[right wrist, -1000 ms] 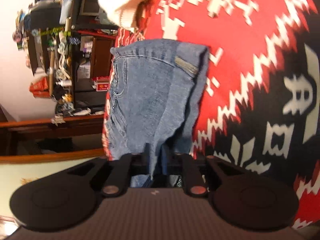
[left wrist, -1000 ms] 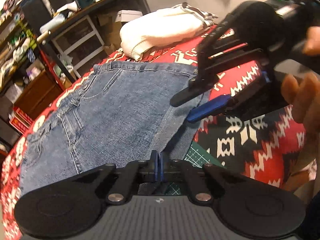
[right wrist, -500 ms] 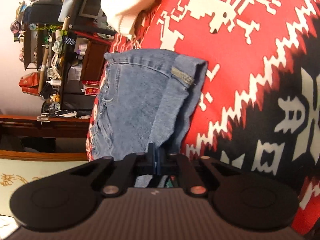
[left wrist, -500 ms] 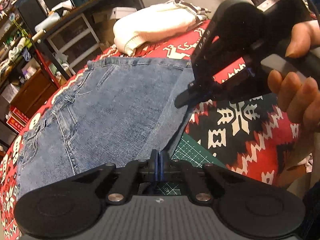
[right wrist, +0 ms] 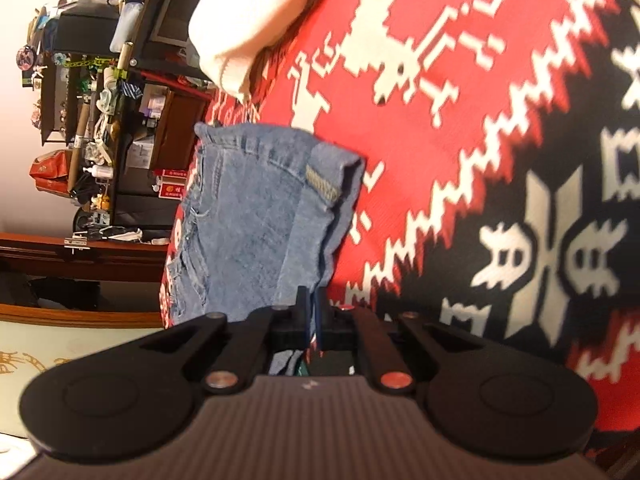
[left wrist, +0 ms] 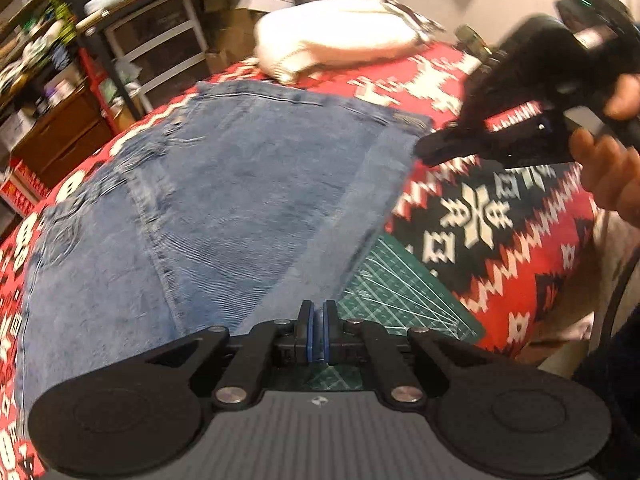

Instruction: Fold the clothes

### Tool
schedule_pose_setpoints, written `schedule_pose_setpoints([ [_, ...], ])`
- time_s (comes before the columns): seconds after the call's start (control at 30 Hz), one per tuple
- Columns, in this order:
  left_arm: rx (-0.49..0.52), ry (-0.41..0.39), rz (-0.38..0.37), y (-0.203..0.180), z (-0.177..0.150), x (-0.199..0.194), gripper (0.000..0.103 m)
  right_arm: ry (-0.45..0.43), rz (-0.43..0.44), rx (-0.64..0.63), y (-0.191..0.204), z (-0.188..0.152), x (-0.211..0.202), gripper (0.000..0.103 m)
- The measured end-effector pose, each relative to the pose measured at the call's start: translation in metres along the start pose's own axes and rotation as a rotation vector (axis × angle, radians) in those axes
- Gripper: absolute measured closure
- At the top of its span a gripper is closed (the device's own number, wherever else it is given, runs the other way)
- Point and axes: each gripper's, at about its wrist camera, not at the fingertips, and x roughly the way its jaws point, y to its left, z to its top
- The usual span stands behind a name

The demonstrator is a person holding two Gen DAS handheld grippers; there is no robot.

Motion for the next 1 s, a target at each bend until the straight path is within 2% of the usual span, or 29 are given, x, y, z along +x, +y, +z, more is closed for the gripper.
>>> schedule_pose_setpoints([
  [0.13,-0.087,-0.011,0.0,0.019,0.007,0.0,0.097,-0.035,-0.018,-0.155,0.024,0.005,-0.01,0.1],
  [0.2,-0.112,0.0,0.007,0.027,0.009,0.006,0.097,-0.049,-0.033,-0.214,0.035,0.006,-0.01,0.096],
  [0.3,-0.151,0.017,0.018,0.039,0.011,0.014,0.097,-0.047,-0.047,-0.23,0.039,0.01,-0.004,0.096],
  [0.4,-0.158,0.046,0.039,0.047,0.003,0.019,0.097,-0.041,-0.056,-0.168,0.026,0.014,0.001,0.097],
  [0.43,-0.157,0.056,0.041,0.049,-0.001,0.019,0.097,-0.044,-0.05,-0.146,0.021,0.016,0.0,0.103],
  [0.53,-0.162,0.047,0.043,0.051,-0.01,0.013,0.095,-0.057,-0.028,-0.082,0.004,0.021,-0.008,0.103],
  [0.57,-0.161,0.043,0.044,0.05,-0.011,0.01,0.095,-0.061,-0.026,-0.055,-0.001,0.023,-0.011,0.096],
  [0.73,-0.186,0.019,0.021,0.052,-0.009,-0.001,0.095,-0.093,0.057,0.093,-0.021,0.031,-0.029,0.094],
  [1.0,-0.152,0.017,0.026,0.043,0.002,0.002,0.095,-0.105,0.062,0.169,-0.031,0.042,-0.022,0.088],
])
